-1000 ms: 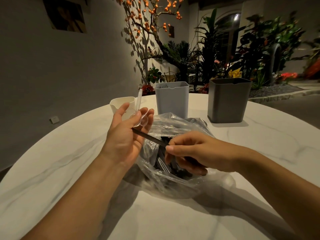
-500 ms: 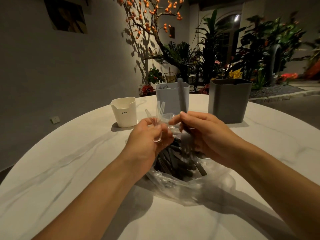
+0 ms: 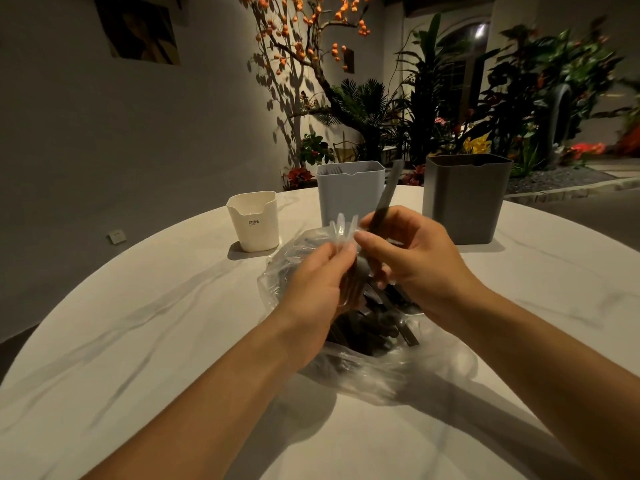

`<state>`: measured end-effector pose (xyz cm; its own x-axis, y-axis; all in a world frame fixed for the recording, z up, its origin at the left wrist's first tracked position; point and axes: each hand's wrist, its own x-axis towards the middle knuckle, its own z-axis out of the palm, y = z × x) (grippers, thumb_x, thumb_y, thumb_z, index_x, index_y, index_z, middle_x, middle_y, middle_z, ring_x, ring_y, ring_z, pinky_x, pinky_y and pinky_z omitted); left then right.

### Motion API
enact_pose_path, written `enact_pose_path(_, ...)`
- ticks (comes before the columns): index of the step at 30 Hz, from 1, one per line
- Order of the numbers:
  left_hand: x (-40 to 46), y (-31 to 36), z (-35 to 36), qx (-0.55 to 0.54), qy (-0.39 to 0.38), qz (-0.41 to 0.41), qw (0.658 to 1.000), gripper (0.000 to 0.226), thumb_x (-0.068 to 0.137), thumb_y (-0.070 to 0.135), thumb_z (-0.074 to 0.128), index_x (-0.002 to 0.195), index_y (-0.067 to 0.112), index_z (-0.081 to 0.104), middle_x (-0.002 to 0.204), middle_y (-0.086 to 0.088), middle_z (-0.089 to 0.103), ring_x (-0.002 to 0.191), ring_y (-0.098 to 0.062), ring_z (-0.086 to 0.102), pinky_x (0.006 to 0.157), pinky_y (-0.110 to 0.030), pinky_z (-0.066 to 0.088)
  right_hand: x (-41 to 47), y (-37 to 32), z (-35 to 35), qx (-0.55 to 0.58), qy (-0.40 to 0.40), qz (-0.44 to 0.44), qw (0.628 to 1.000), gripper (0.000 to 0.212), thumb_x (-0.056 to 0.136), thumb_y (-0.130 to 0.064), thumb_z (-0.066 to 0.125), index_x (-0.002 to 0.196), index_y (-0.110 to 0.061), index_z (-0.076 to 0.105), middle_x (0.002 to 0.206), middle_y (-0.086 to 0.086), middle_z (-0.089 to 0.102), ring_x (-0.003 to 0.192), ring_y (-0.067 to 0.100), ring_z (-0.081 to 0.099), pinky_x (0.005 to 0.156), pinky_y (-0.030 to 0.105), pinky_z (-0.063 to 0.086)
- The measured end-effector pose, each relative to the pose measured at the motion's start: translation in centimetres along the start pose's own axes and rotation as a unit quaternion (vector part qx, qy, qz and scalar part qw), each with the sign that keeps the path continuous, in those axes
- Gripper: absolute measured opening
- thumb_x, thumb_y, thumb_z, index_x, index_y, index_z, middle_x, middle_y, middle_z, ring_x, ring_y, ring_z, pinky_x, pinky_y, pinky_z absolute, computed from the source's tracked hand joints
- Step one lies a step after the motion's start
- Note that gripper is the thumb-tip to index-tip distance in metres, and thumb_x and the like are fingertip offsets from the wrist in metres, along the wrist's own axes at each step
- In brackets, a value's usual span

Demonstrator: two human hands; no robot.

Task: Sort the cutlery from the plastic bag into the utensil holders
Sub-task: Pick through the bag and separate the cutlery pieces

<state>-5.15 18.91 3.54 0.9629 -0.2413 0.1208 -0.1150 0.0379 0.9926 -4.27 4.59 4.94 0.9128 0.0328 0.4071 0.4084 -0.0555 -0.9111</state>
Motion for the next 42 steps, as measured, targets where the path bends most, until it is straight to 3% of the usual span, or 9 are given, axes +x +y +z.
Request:
enact_pose_path(3,-0.2,0.0,0.6,0.02,0.004,0.021,1.0,0.029,0.107,0.036,0.039,0.112,0.017,0.061,0.086,0.001,0.067,0.07,-0.011,0.061,0.062,-0.025,0.053,0.5,-0.2,-0.1,-0.002,0.039,-0.008,0.999,0.019,0.087,-0.018,0.073,0.104,-0.015,0.066,0.094,0.001,0.071,0.078,0.011,0.069,0.063,0.019,0.053)
enact_pose_path(8,-0.5,0.8,0.5,0.026,-0.006,0.012,1.0,0.029,0.108,0.028,0.039,0.113,0.006,0.057,0.071,0.0,0.061,0.058,-0.011,0.054,0.05,-0.023,0.045,1.5,-1.1,-0.6,0.05,0.029,0.046,0.997,0.017,0.1,-0.02,0.056,0.112,-0.011,0.064,0.096,0.008,0.068,0.066,0.011,0.065,0.057,0.02,0.052)
enact_pose_path(11,-0.2,1.5,0.4,0.006,0.018,-0.012,1.0,0.03,0.107,0.029,0.041,0.112,0.005,0.057,0.069,0.0,0.059,0.054,-0.009,0.049,0.048,-0.021,0.04,1.9,-1.3,-1.2,-0.136,0.071,-0.058,0.986,0.036,0.098,-0.012,0.059,0.13,-0.023,0.047,0.111,-0.003,0.058,0.072,0.009,0.065,0.057,0.019,0.053)
enact_pose_path(14,0.5,2.5,0.5,-0.026,0.034,-0.028,0.999,0.028,0.107,0.031,0.042,0.107,0.007,0.058,0.067,-0.001,0.057,0.049,-0.008,0.045,0.044,-0.02,0.036,1.7,-0.9,-1.3,-0.397,0.044,-0.247,0.883,0.065,0.084,-0.009,0.074,0.14,-0.023,0.045,0.118,-0.003,0.051,0.074,0.009,0.06,0.06,0.02,0.056)
enact_pose_path(17,0.8,3.7,0.5,-0.03,0.03,-0.038,0.998,0.029,0.108,0.03,0.039,0.103,0.008,0.057,0.065,-0.002,0.056,0.047,-0.007,0.044,0.042,-0.018,0.036,2.1,-1.0,-1.6,-0.489,-0.02,-0.348,0.8,0.04,0.079,-0.021,0.081,0.116,-0.015,0.066,0.115,0.007,0.059,0.084,0.018,0.066,0.066,0.021,0.057)
enact_pose_path(19,1.0,4.5,0.4,-0.033,0.024,-0.039,0.998,0.029,0.109,0.03,0.038,0.104,0.009,0.056,0.064,-0.003,0.056,0.047,-0.008,0.045,0.042,-0.018,0.036,2.7,-1.2,-1.7,-0.496,-0.034,-0.373,0.783,0.029,0.082,-0.022,0.078,0.107,-0.012,0.07,0.111,0.008,0.062,0.084,0.02,0.067,0.067,0.022,0.058)
enact_pose_path(28,4.5,7.6,-0.6,-0.034,0.095,0.03,0.994,0.025,0.11,0.023,0.033,0.111,0.01,0.054,0.075,-0.006,0.053,0.046,-0.009,0.042,0.04,-0.022,0.032,7.5,-2.3,-2.1,-0.407,0.014,-0.364,0.838,0.023,0.092,-0.019,0.057,0.106,-0.007,0.072,0.105,0.005,0.068,0.086,0.018,0.068,0.072,0.03,0.061)
enact_pose_path(36,11.0,10.7,-0.5,0.025,0.064,0.106,0.992,0.019,0.11,0.022,0.034,0.102,0.016,0.05,0.119,0.0,0.066,0.047,-0.012,0.051,0.048,-0.027,0.045,13.1,-4.0,-2.9,-0.276,0.076,-0.262,0.922,0.015,0.093,-0.006,0.065,0.108,-0.008,0.063,0.098,0.005,0.073,0.09,0.015,0.071,0.082,0.039,0.06)
enact_pose_path(42,15.6,11.0,-0.9,-0.016,0.037,0.075,0.996,0.02,0.111,0.018,0.03,0.098,0.014,0.045,0.114,-0.012,0.07,0.076,-0.019,0.074,0.072,-0.034,0.061,17.2,-3.3,-3.4,-0.293,0.065,-0.196,0.933,0.012,0.102,-0.013,0.051,0.107,-0.01,0.061,0.093,0.002,0.066,0.086,0.014,0.065,0.07,0.017,0.054)
